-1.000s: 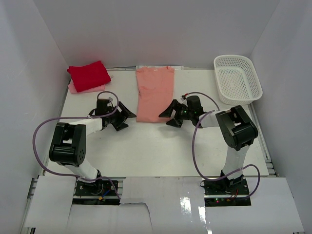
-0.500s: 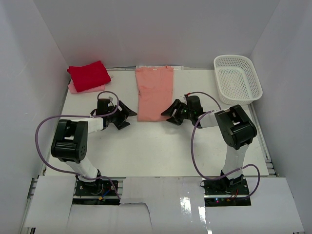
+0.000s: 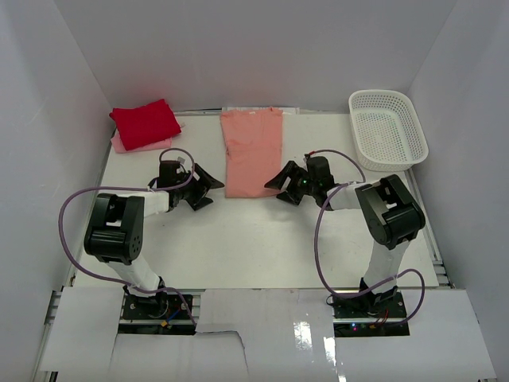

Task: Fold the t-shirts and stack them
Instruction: Grab one side of the 2/3 rectangular tshirt with both arms, then fold the long partially folded tshirt into a neat square

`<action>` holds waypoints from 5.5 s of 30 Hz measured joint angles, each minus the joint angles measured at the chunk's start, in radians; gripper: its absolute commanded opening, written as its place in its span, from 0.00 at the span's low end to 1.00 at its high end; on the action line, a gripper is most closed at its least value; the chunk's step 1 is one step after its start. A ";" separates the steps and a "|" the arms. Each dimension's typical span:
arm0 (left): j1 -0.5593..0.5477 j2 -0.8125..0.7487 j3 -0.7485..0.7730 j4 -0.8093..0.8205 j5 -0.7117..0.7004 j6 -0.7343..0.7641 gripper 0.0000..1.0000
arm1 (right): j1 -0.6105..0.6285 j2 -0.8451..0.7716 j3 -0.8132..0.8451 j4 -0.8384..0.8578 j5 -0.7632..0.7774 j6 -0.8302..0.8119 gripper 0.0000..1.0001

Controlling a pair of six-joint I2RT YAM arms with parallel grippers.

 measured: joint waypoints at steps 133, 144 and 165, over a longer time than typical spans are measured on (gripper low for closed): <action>-0.075 -0.476 0.161 -0.737 0.223 0.088 0.00 | 0.054 -0.568 0.113 -0.887 -0.288 -0.446 0.08; -0.029 -0.284 0.226 -0.683 0.261 0.122 0.00 | -0.023 -0.362 0.236 -0.893 -0.365 -0.502 0.08; 0.007 0.008 0.489 -0.624 0.258 0.132 0.00 | -0.079 -0.022 0.605 -0.964 -0.418 -0.586 0.09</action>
